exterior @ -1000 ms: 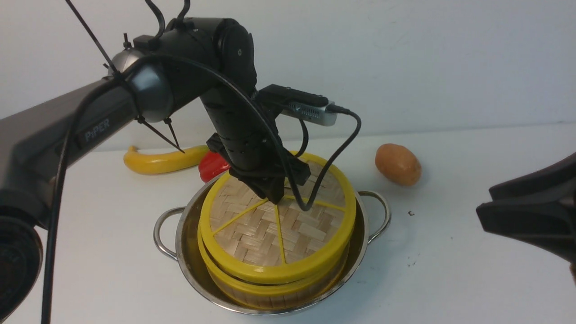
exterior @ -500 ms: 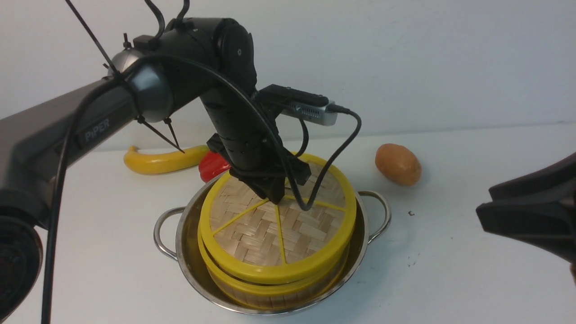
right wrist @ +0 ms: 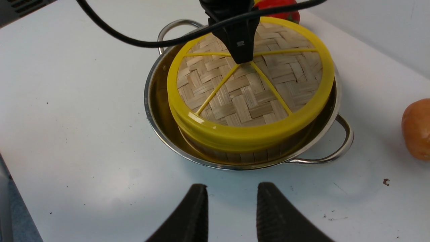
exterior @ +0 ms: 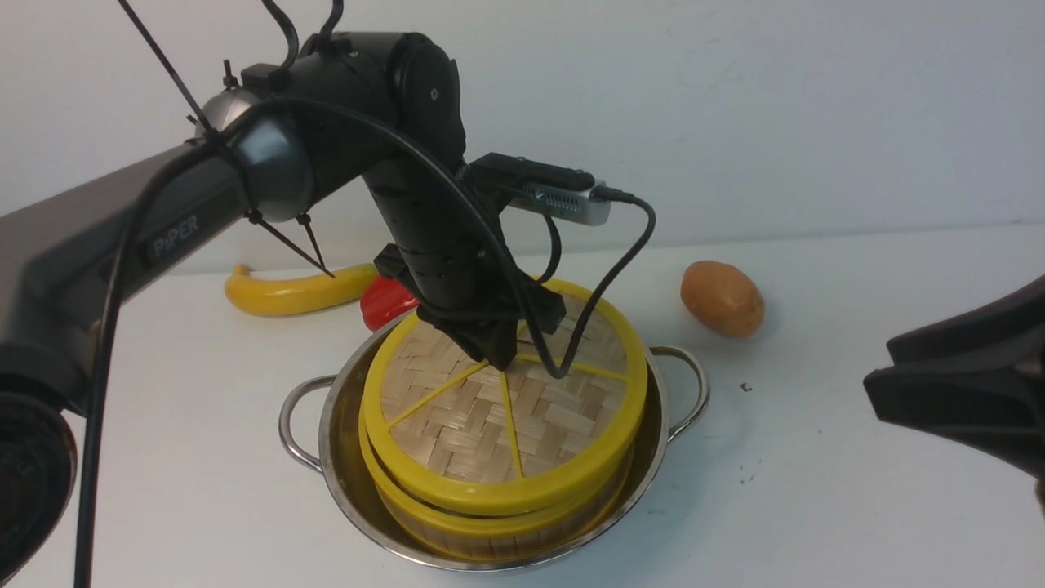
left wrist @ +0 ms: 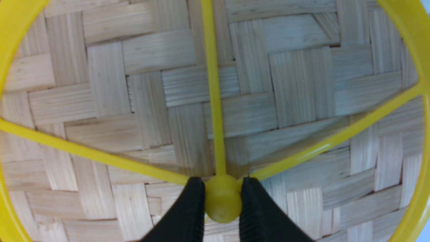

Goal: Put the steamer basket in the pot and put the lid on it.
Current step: Use the left arm to place the steamer lid on the steamer

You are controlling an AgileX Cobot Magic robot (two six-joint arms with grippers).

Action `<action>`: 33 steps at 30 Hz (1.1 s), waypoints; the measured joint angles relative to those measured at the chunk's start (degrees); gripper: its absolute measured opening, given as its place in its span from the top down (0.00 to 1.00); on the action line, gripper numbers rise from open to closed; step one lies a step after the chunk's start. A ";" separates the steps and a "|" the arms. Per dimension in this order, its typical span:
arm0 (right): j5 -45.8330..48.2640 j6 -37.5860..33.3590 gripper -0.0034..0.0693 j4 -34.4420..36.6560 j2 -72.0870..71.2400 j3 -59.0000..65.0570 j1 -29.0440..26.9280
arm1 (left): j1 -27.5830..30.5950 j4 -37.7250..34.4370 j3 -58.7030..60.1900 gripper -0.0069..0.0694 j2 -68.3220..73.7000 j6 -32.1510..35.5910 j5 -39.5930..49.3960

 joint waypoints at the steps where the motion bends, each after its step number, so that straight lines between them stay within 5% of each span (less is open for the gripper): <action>1: 0.00 -0.04 0.68 0.00 0.00 0.00 0.00 | 0.00 0.00 0.00 0.75 -0.06 0.00 0.00; 33: 0.00 -0.11 0.68 0.00 0.00 0.00 0.00 | -1.01 2.60 0.08 0.75 -6.35 1.91 0.29</action>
